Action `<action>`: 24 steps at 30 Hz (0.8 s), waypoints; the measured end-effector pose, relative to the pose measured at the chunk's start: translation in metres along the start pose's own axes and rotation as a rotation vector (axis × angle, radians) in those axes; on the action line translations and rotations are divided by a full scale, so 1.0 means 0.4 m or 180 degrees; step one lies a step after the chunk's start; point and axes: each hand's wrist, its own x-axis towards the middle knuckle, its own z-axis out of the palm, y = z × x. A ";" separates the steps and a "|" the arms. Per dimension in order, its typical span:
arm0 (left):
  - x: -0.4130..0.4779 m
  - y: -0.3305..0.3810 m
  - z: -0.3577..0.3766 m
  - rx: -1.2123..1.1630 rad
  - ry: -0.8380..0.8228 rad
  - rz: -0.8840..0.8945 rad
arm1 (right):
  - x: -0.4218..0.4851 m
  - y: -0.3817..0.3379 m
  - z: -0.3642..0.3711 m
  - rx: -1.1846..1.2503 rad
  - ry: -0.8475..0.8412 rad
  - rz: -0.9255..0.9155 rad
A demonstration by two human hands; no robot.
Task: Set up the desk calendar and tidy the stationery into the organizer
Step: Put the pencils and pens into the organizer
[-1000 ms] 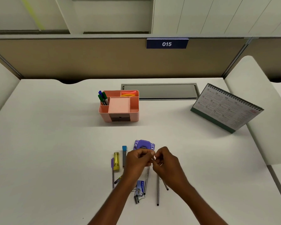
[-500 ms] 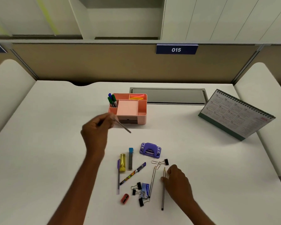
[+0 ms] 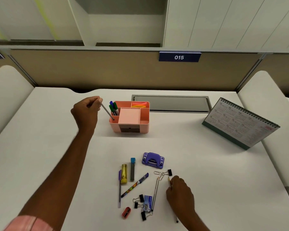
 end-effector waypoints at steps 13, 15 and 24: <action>0.010 -0.096 0.081 0.0625 -0.0428 -0.0100 | 0.005 -0.005 -0.038 0.0391 -0.0133 0.0036; 0.009 -0.109 0.087 0.0627 -0.0440 -0.0183 | 0.005 -0.009 -0.046 0.0454 -0.0141 -0.0027; 0.033 -0.138 0.111 0.0596 -0.0451 -0.0374 | 0.017 -0.040 -0.078 0.0837 -0.0132 -0.0104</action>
